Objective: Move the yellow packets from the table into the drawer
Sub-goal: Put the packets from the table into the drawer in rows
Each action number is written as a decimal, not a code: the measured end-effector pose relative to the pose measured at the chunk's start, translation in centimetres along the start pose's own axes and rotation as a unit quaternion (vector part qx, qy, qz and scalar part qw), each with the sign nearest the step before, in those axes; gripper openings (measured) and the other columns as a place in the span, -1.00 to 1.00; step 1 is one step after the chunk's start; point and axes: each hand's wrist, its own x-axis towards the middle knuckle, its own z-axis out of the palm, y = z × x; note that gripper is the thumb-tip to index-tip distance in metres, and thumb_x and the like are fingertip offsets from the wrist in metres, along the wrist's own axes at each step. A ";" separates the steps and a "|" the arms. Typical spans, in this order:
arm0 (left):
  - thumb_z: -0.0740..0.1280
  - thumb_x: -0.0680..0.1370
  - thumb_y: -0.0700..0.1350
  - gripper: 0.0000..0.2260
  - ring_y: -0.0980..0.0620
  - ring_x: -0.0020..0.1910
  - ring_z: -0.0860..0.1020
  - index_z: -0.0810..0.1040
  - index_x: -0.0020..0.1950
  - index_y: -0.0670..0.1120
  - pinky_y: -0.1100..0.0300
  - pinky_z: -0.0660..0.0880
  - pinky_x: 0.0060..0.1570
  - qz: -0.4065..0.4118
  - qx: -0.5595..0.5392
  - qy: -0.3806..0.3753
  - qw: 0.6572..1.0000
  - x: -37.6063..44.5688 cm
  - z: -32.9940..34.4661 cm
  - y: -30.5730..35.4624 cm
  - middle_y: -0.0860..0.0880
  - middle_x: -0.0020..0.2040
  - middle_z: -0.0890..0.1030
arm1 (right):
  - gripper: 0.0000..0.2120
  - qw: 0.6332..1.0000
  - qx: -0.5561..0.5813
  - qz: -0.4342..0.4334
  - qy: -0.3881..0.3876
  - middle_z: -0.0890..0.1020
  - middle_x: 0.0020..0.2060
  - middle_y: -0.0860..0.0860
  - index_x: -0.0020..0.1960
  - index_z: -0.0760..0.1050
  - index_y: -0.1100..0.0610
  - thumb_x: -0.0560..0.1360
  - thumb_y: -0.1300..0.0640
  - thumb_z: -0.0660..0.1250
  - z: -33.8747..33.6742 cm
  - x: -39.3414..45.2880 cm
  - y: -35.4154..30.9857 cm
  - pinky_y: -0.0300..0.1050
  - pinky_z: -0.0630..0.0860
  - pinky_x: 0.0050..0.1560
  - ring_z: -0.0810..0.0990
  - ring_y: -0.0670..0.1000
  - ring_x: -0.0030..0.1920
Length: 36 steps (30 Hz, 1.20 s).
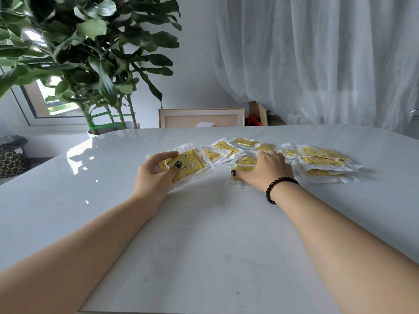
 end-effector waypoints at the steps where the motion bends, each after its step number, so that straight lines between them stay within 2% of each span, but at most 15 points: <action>1: 0.37 0.50 -0.28 -0.69 0.02 -0.14 0.59 0.61 -0.06 0.17 0.14 0.53 -0.04 0.008 0.007 -0.001 1.000 -0.1 0.0 0.0 0.00 -0.02 0.59 | -0.27 0.999 -0.014 0.018 -0.028 0.45 0.25 0.07 0.26 0.43 0.12 0.33 -0.41 0.28 0.1 0.0 0.0 0.03 0.38 0.21 0.34 0.15 0.32; 3: 0.36 0.50 -0.28 -0.69 0.07 -0.14 0.58 0.59 -0.06 0.18 0.20 0.51 -0.05 0.023 0.009 0.001 1.000 -0.2 0.1 0.1 0.02 0.00 0.60 | -0.22 0.997 -0.028 0.033 -0.057 0.36 0.33 0.10 0.33 0.39 0.11 0.34 -0.43 0.25 0.0 0.1 0.1 0.05 0.33 0.25 0.26 0.17 0.37; 6: 0.36 0.50 -0.29 -0.69 0.11 -0.14 0.57 0.58 -0.06 0.17 0.26 0.48 -0.09 0.028 0.009 0.005 1.000 -0.4 0.1 0.3 0.01 0.03 0.59 | -0.26 0.995 -0.035 0.032 -0.083 0.35 0.32 0.12 0.30 0.40 0.12 0.35 -0.41 0.28 0.1 0.7 0.2 0.02 0.34 0.22 0.28 0.19 0.34; 8: 0.36 0.50 -0.29 -0.69 0.12 -0.12 0.57 0.59 -0.05 0.16 0.27 0.47 -0.08 0.028 0.011 0.004 1.000 -0.4 0.1 0.3 0.01 0.04 0.58 | -0.33 0.996 -0.028 0.029 -0.084 0.45 0.18 0.13 0.12 0.48 0.12 0.29 -0.41 0.33 0.2 0.8 0.3 -0.01 0.40 0.09 0.39 0.18 0.21; 10: 0.37 0.50 -0.29 -0.69 0.13 -0.14 0.57 0.58 -0.04 0.16 0.30 0.47 -0.11 0.029 0.011 0.000 1.000 -0.5 0.1 0.4 0.01 0.05 0.59 | -0.49 0.996 0.027 0.011 -0.085 0.48 -0.11 0.07 -0.20 0.41 0.10 0.26 -0.34 0.43 -0.4 0.7 0.5 -0.09 0.37 -0.19 0.44 0.09 -0.07; 11: 0.37 0.50 -0.29 -0.69 0.13 -0.13 0.57 0.58 -0.04 0.16 0.31 0.47 -0.11 0.031 0.010 0.000 0.999 -0.5 0.2 0.3 0.00 0.05 0.59 | -0.54 0.993 0.068 -0.001 -0.101 0.47 -0.19 0.03 -0.24 0.39 0.10 0.28 -0.25 0.47 -1.0 0.7 0.8 -0.11 0.34 -0.25 0.43 0.05 -0.15; 14: 0.37 0.50 -0.30 -0.69 0.03 -0.02 0.59 0.59 -0.03 0.15 0.25 0.49 -0.03 0.030 0.008 -0.001 1.000 -0.4 0.2 0.3 -0.03 0.11 0.59 | -0.69 0.973 0.163 -0.044 -0.155 0.56 -0.11 -0.03 -0.03 0.54 0.10 0.33 0.00 0.53 -3.0 0.5 2.3 -0.17 0.39 -0.16 0.52 0.00 -0.08; 16: 0.37 0.49 -0.30 -0.69 0.01 0.03 0.59 0.59 -0.03 0.15 0.21 0.50 0.01 0.028 0.008 -0.003 1.000 -0.4 0.1 0.2 -0.04 0.13 0.60 | -0.73 0.966 0.216 -0.041 -0.133 0.61 -0.11 -0.02 0.02 0.57 0.11 0.36 0.13 0.51 -3.5 0.6 3.2 -0.21 0.45 -0.20 0.56 -0.03 -0.15; 19: 0.37 0.49 -0.30 -0.69 -0.02 0.08 0.59 0.60 -0.04 0.16 0.19 0.51 0.06 0.032 0.010 -0.006 0.999 -0.4 0.2 0.1 -0.05 0.14 0.60 | -0.86 0.963 0.268 0.014 -0.024 0.57 -0.29 0.00 -0.04 0.57 0.16 0.43 0.15 0.42 -2.7 1.3 3.8 -0.22 0.38 -0.37 0.52 0.01 -0.29; 20: 0.38 0.48 -0.29 -0.69 -0.02 0.09 0.59 0.60 -0.04 0.16 0.18 0.51 0.07 0.034 0.011 -0.007 0.999 -0.4 0.2 0.1 -0.05 0.14 0.60 | -0.83 0.967 0.254 0.030 -0.007 0.55 -0.30 0.02 -0.07 0.56 0.20 0.44 0.10 0.41 -2.3 1.5 3.9 -0.21 0.37 -0.37 0.51 0.04 -0.26; 22: 0.38 0.48 -0.29 -0.68 -0.02 0.09 0.59 0.60 -0.05 0.17 0.16 0.52 0.08 0.038 0.017 -0.006 0.999 -0.3 0.2 0.1 -0.04 0.13 0.61 | -0.73 0.984 0.168 0.043 -0.032 0.54 -0.20 0.06 -0.06 0.51 0.20 0.46 -0.02 0.38 -1.4 1.7 4.1 -0.14 0.43 -0.24 0.52 0.12 -0.10; 24: 0.37 0.48 -0.30 -0.67 -0.02 0.08 0.59 0.60 -0.04 0.17 0.15 0.53 0.09 0.041 0.021 -0.008 0.999 -0.4 0.2 0.1 -0.03 0.11 0.62 | -0.58 0.991 0.109 0.050 -0.066 0.58 0.02 0.12 0.15 0.50 0.20 0.47 -0.11 0.34 -0.8 1.9 4.2 -0.04 0.49 0.04 0.53 0.17 0.10; 27: 0.37 0.48 -0.31 -0.67 0.00 0.08 0.59 0.60 -0.04 0.16 0.17 0.52 0.08 0.044 0.022 -0.012 0.999 -0.4 0.1 0.1 -0.02 0.10 0.62 | -0.50 0.991 0.095 0.056 -0.077 0.59 0.12 0.14 0.24 0.46 0.17 0.48 -0.16 0.31 -0.5 2.1 4.2 0.04 0.45 0.21 0.52 0.20 0.14; 31: 0.35 0.49 -0.32 -0.67 0.05 0.00 0.60 0.60 -0.03 0.15 0.28 0.50 -0.04 0.042 0.025 -0.014 0.999 -0.5 0.2 0.2 -0.01 0.09 0.62 | -0.49 0.990 0.100 0.064 -0.079 0.51 0.25 0.13 0.27 0.44 0.17 0.47 -0.15 0.33 -0.3 2.4 4.1 0.06 0.43 0.24 0.45 0.19 0.26; 36: 0.34 0.49 -0.33 -0.66 0.10 -0.03 0.59 0.60 -0.03 0.15 0.30 0.49 -0.06 0.042 0.028 -0.015 0.999 -0.6 0.2 0.3 0.01 0.07 0.61 | -0.51 0.990 0.115 0.052 -0.057 0.52 0.24 0.11 0.29 0.44 0.19 0.48 -0.08 0.35 -0.4 2.4 3.9 -0.08 0.46 0.13 0.49 0.14 0.20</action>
